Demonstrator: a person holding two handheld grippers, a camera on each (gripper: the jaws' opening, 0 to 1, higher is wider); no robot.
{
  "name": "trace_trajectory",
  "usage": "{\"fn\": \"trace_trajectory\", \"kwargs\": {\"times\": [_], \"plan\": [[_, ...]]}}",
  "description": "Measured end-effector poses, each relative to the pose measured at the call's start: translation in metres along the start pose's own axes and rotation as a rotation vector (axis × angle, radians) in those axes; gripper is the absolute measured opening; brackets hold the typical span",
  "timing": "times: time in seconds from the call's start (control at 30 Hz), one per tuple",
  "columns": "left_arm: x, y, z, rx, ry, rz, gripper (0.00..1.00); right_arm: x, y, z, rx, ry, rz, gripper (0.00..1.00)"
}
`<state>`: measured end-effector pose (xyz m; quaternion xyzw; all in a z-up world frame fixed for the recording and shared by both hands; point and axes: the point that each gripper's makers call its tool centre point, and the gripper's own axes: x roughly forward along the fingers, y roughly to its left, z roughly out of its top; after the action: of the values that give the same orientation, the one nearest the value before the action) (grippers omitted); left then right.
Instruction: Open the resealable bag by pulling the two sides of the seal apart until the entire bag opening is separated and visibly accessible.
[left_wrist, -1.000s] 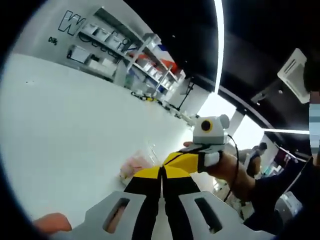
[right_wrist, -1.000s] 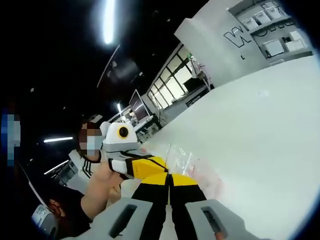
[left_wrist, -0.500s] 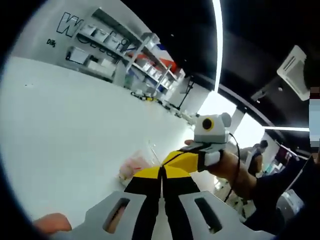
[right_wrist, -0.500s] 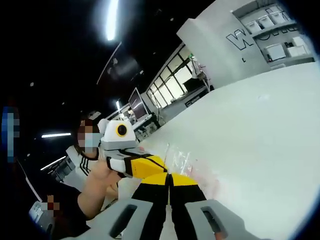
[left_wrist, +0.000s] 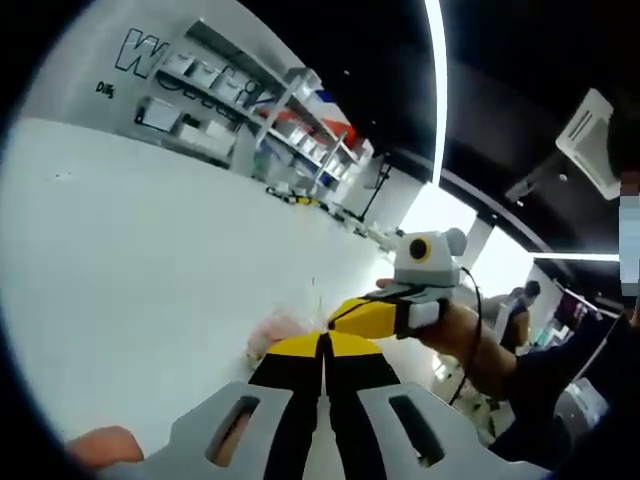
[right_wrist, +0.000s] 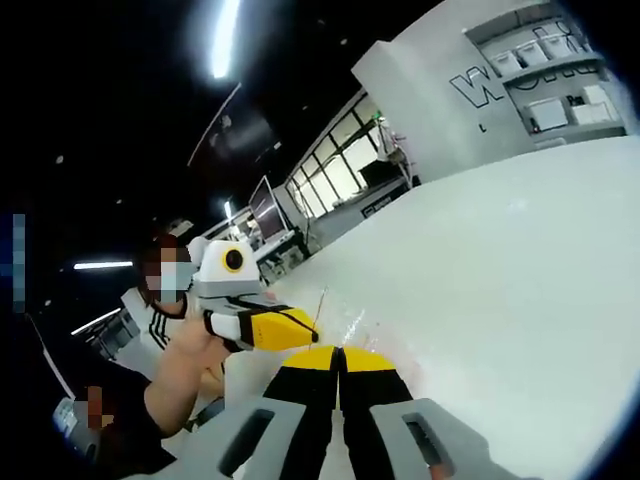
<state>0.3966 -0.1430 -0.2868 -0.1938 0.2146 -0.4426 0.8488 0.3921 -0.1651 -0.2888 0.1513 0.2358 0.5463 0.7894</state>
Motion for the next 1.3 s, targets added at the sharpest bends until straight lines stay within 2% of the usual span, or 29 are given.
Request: {"fn": "trace_trajectory", "kwargs": {"times": [0.63,1.3], "plan": [[0.001,-0.002,0.002,0.005,-0.004,0.003,0.01,-0.015,-0.012,0.013,0.002,-0.042,-0.035,0.0],[-0.006,0.001,0.006,0.006,-0.024,0.015,0.01,-0.025,-0.02,0.014,0.015,-0.057,-0.057,0.0]]}}
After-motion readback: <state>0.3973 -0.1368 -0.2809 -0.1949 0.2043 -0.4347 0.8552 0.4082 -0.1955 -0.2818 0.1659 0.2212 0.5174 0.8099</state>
